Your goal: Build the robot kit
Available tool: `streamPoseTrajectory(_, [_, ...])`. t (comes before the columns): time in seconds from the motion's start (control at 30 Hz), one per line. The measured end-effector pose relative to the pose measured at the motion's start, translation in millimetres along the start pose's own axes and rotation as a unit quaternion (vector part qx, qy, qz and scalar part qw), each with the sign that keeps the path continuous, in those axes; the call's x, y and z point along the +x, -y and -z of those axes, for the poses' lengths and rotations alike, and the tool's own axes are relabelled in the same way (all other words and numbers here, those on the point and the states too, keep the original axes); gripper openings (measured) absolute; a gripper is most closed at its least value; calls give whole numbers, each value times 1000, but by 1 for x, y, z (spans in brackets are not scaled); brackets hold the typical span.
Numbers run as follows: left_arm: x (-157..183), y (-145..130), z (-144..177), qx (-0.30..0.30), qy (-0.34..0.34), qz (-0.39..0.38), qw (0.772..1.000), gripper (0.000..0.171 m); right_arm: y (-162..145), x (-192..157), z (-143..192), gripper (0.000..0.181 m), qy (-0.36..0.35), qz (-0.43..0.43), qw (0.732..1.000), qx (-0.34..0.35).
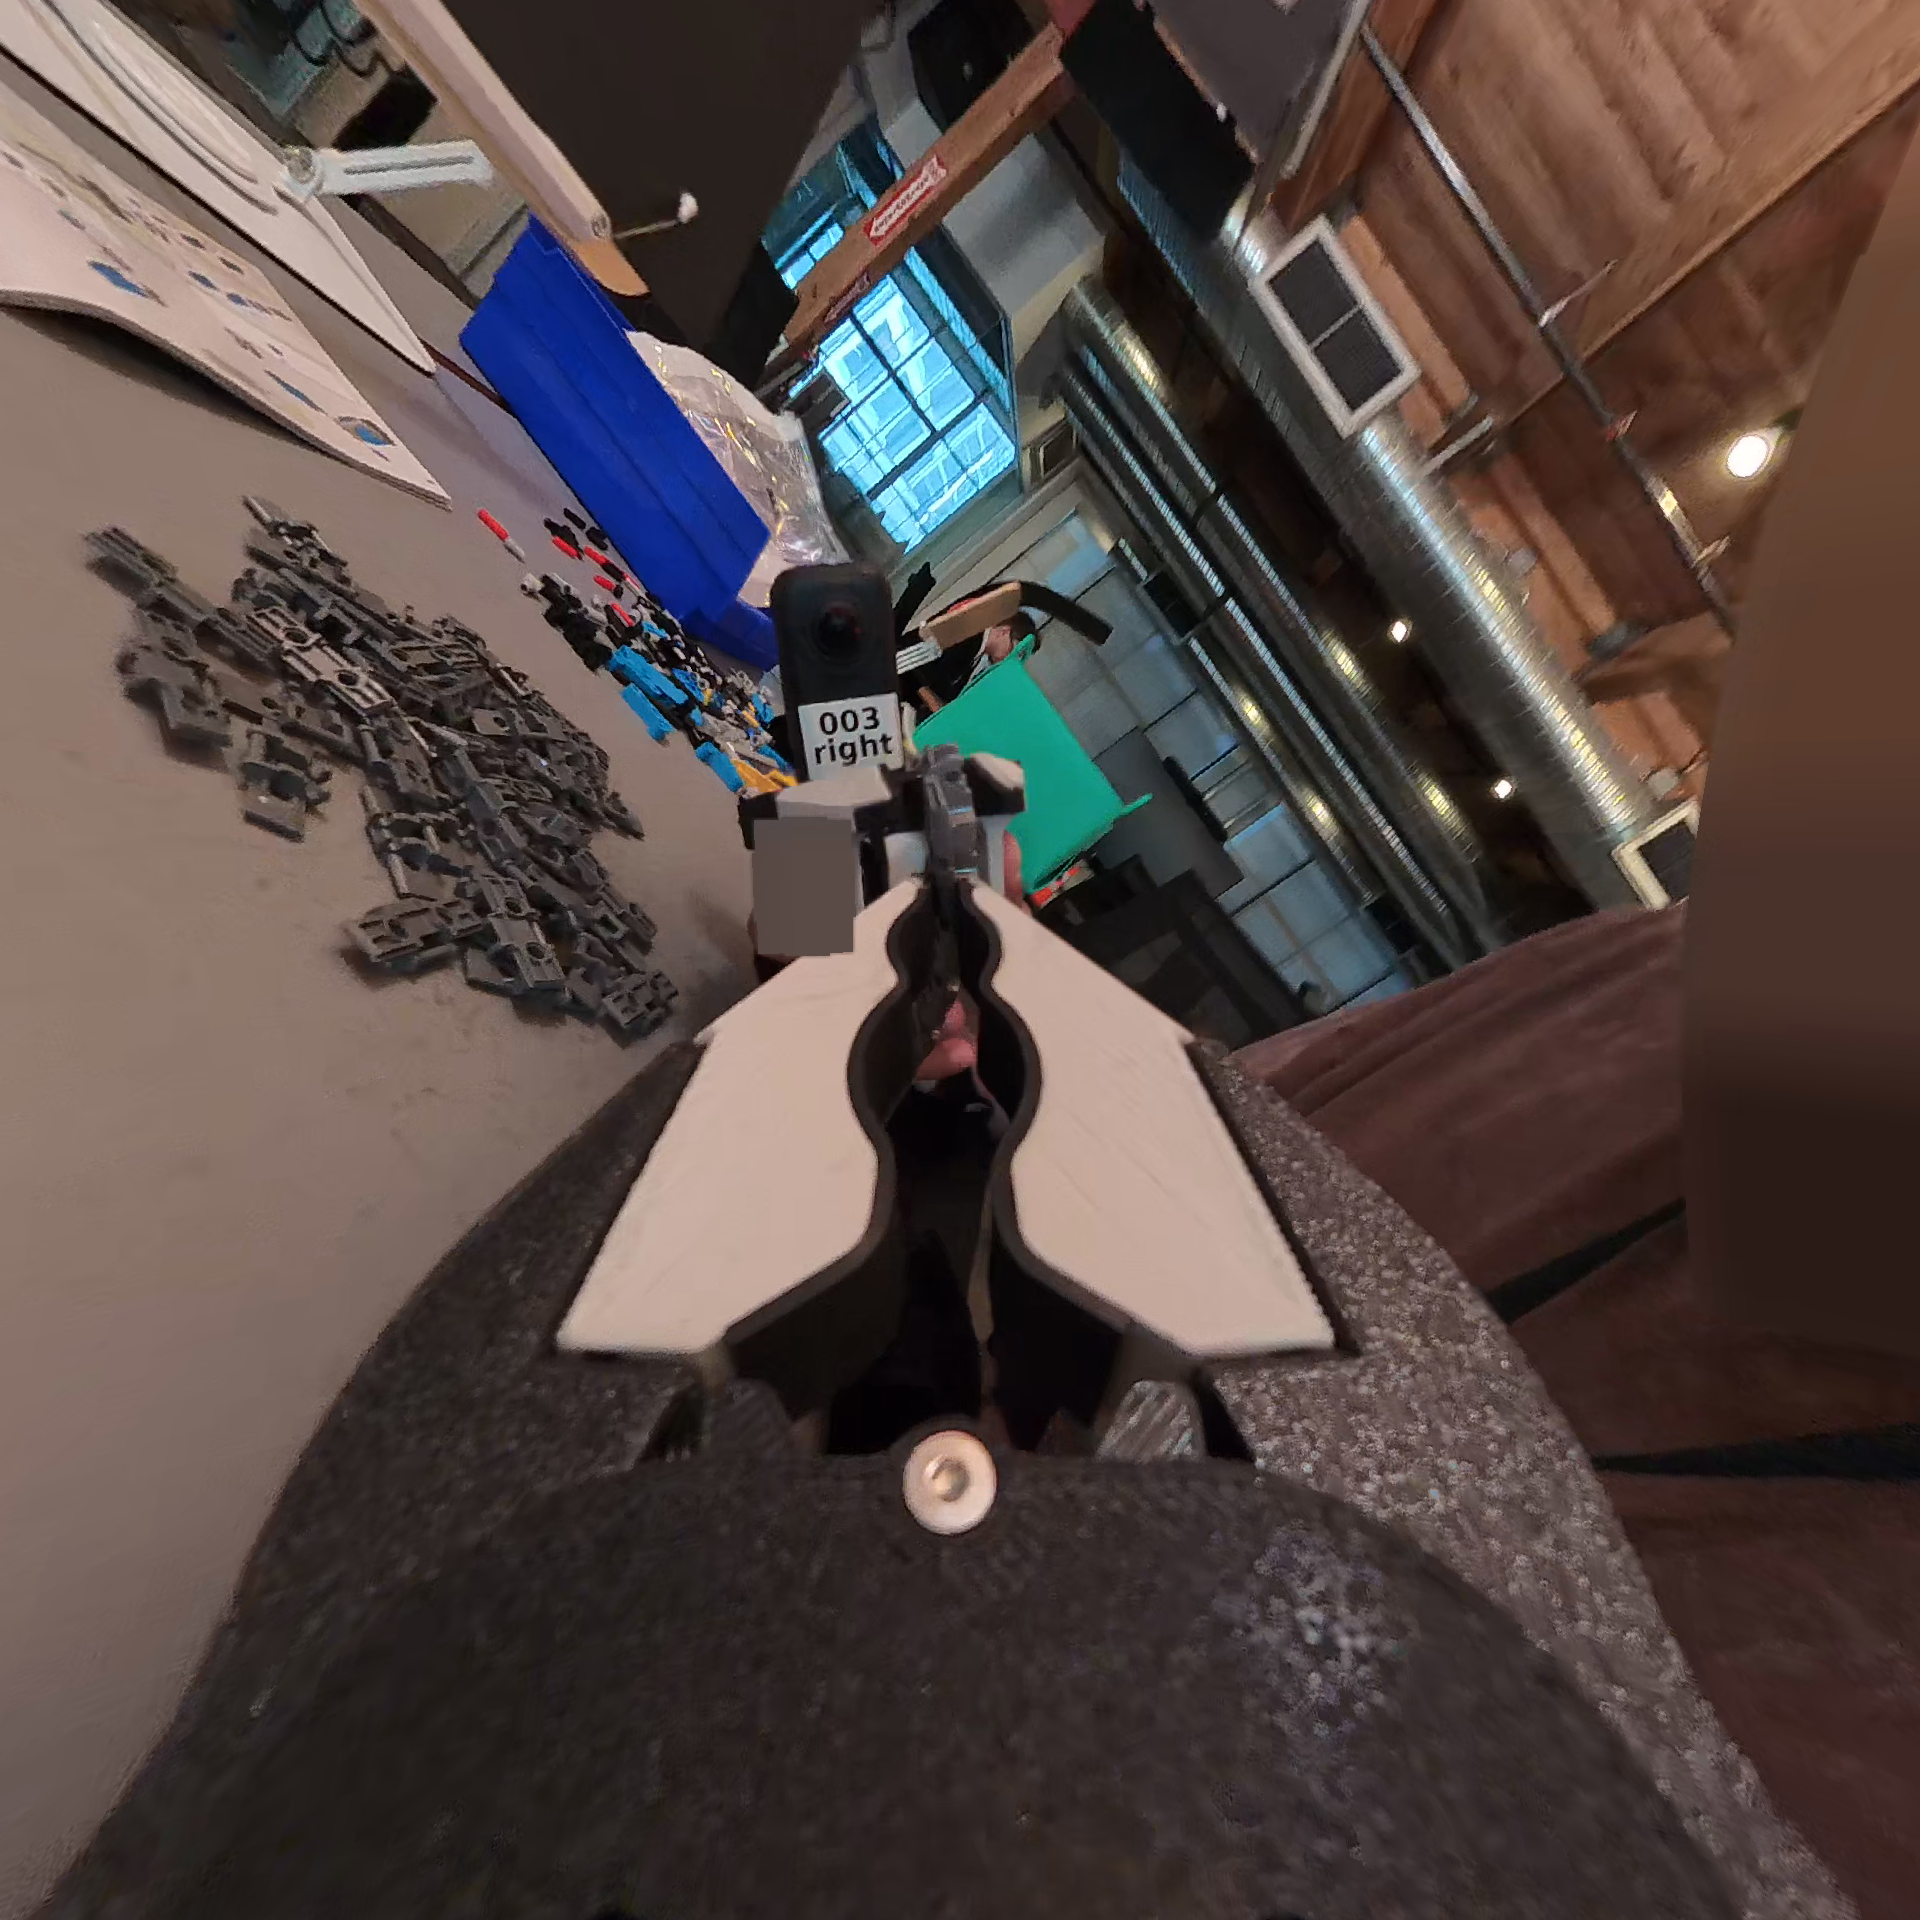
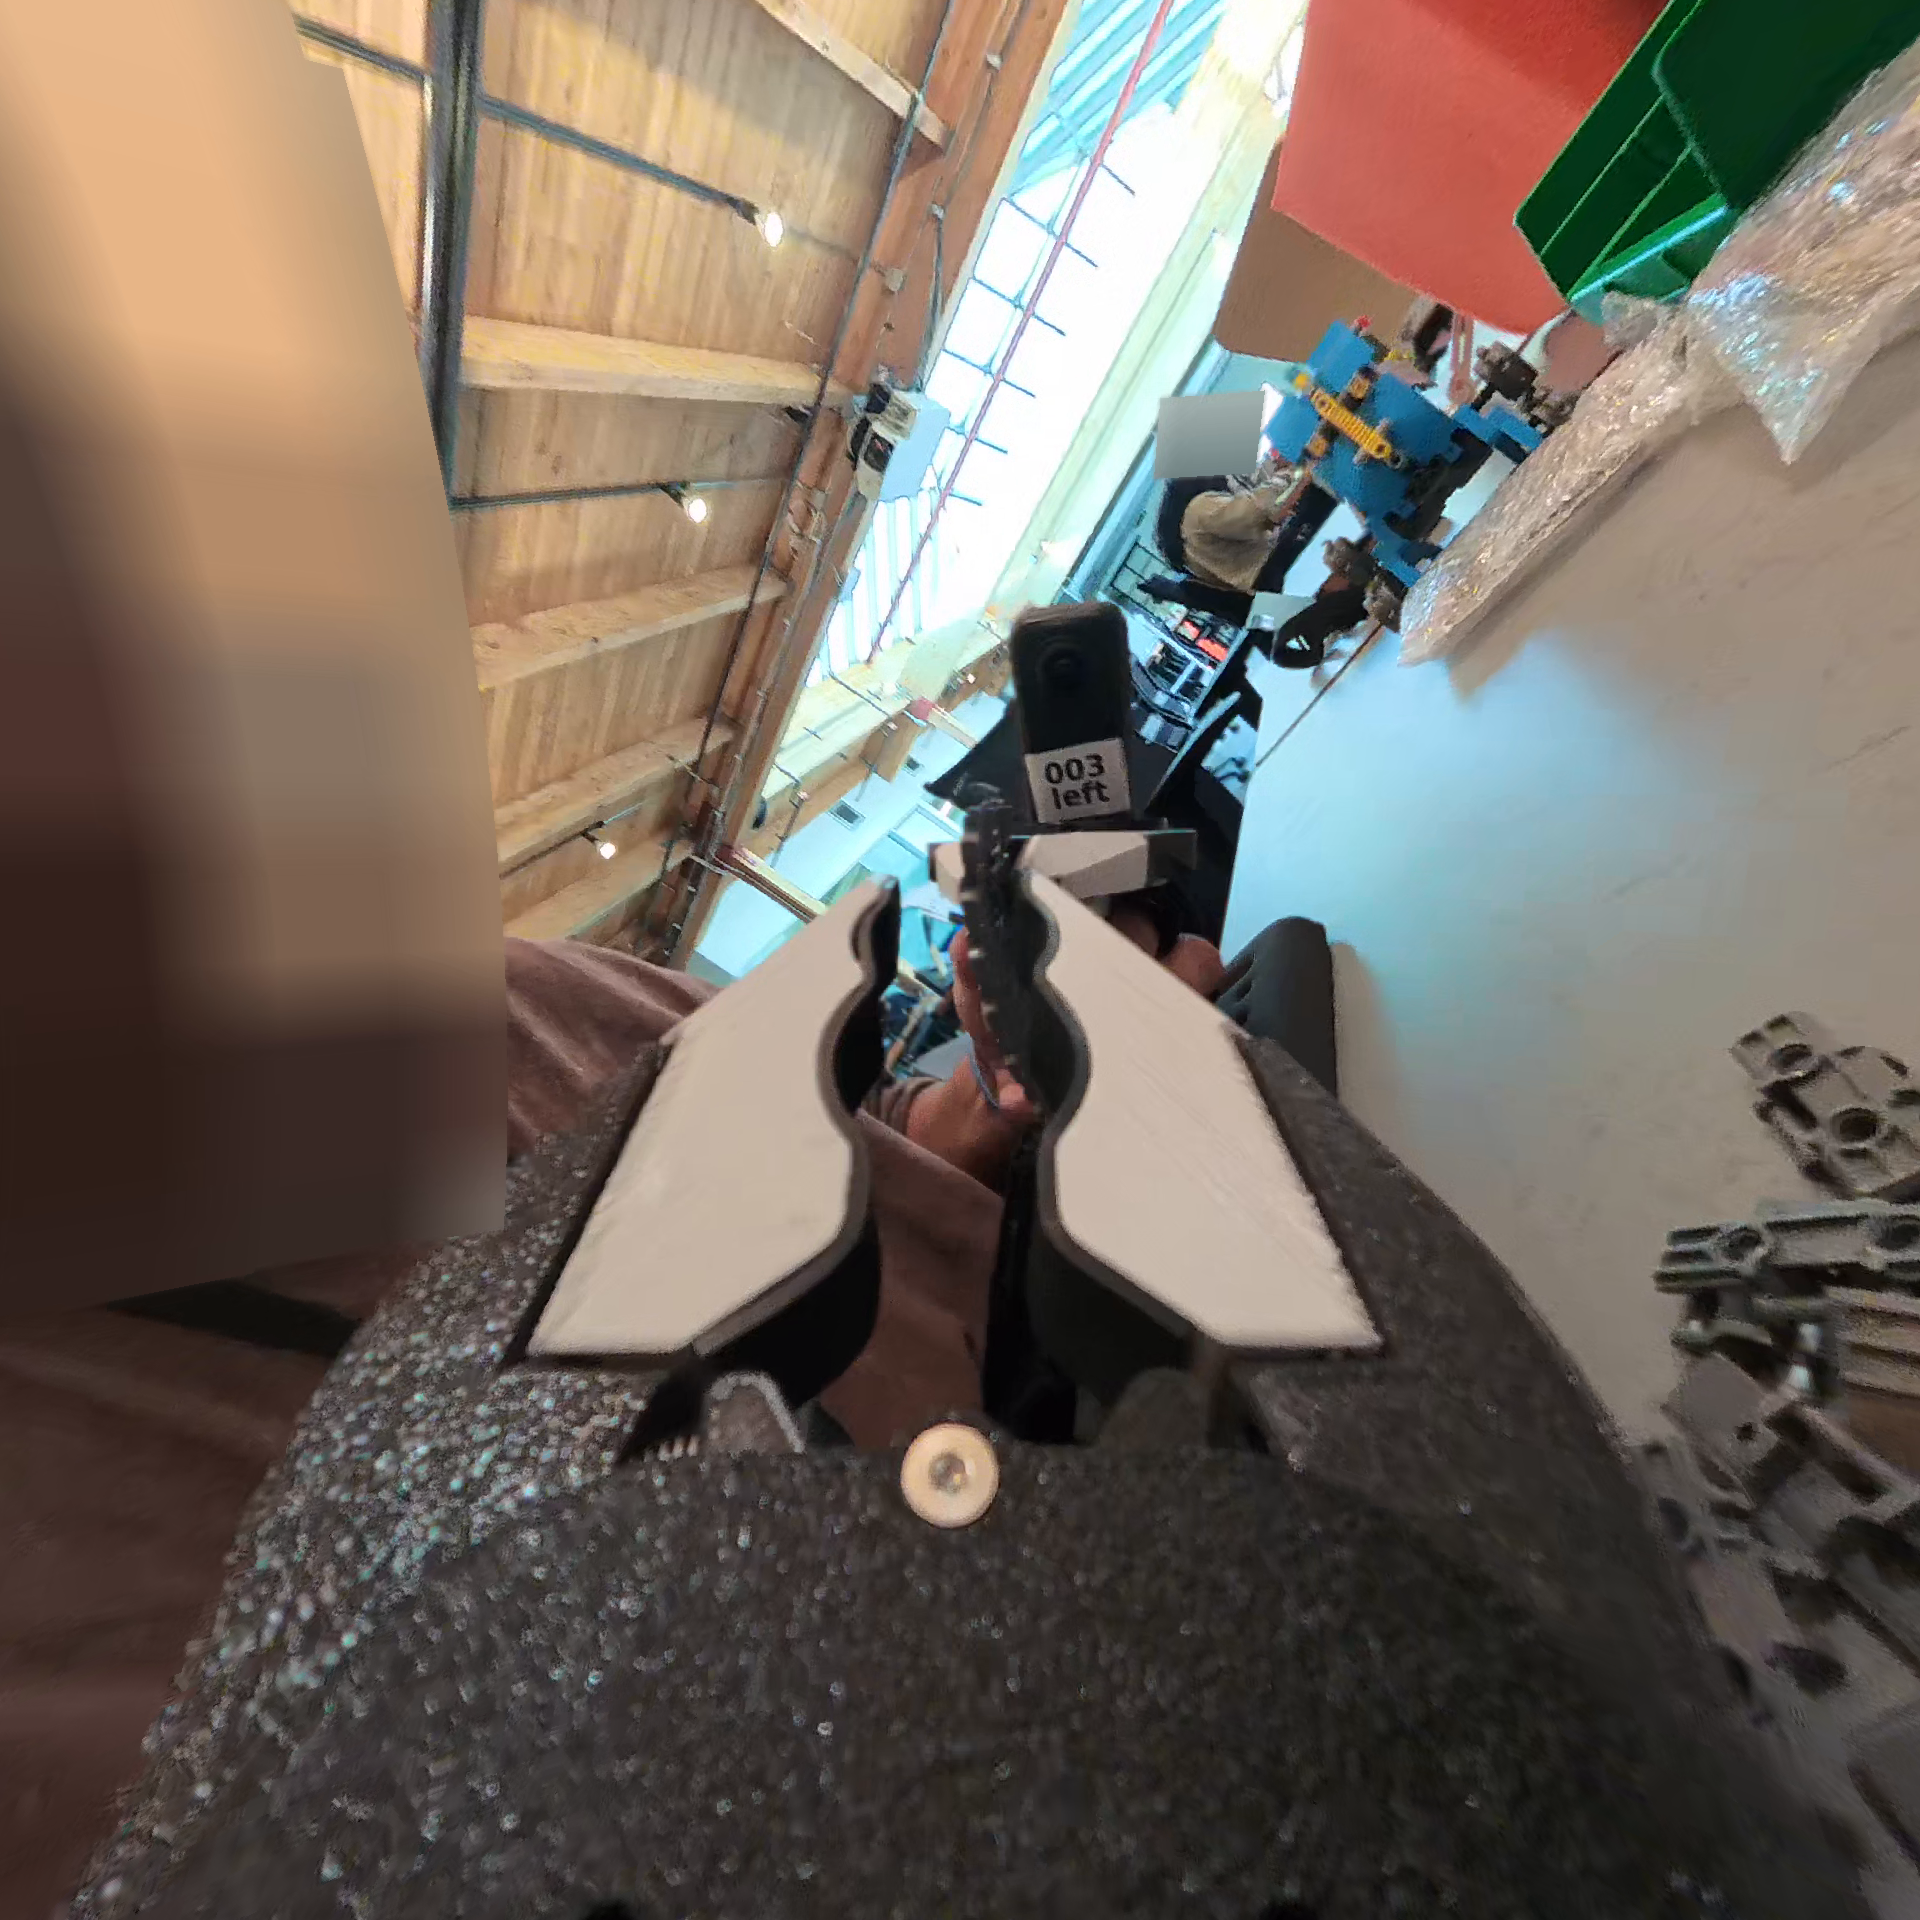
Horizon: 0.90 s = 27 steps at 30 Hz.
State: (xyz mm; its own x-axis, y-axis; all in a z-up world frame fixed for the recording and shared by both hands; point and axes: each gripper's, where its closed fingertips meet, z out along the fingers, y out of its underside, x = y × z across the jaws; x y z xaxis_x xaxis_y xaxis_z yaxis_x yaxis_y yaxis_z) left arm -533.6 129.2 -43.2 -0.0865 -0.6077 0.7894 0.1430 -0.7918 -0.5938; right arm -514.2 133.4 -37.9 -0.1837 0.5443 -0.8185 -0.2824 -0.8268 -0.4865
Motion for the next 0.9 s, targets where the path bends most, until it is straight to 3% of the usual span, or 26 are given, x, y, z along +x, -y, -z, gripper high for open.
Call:
streamPoseTrajectory(0.13, [-3,10,7,25,-26,54,998,0,9,5,9,22,-6,5,1000,16])
streamPoseTrajectory(0.27, [-5,13,10,30,-40,82,995,0,-6,7,-2,22,-30,42,998,-26])
streamPoseTrajectory(0.47, [-2,3,7,9,-28,50,998,1,-8,-3,-8,22,-54,148,987,-20])
streamPoseTrajectory(0.63, [-3,3,9,20,-9,31,999,1,-4,-13,-5,32,-106,275,956,2])
streamPoseTrajectory(0.7, [-4,3,8,20,-1,22,1000,1,-5,-6,-8,49,-132,287,949,-3])
streamPoseTrajectory(0.9, [-3,3,10,28,6,9,1000,2,-18,-6,-17,50,-136,317,938,-40])
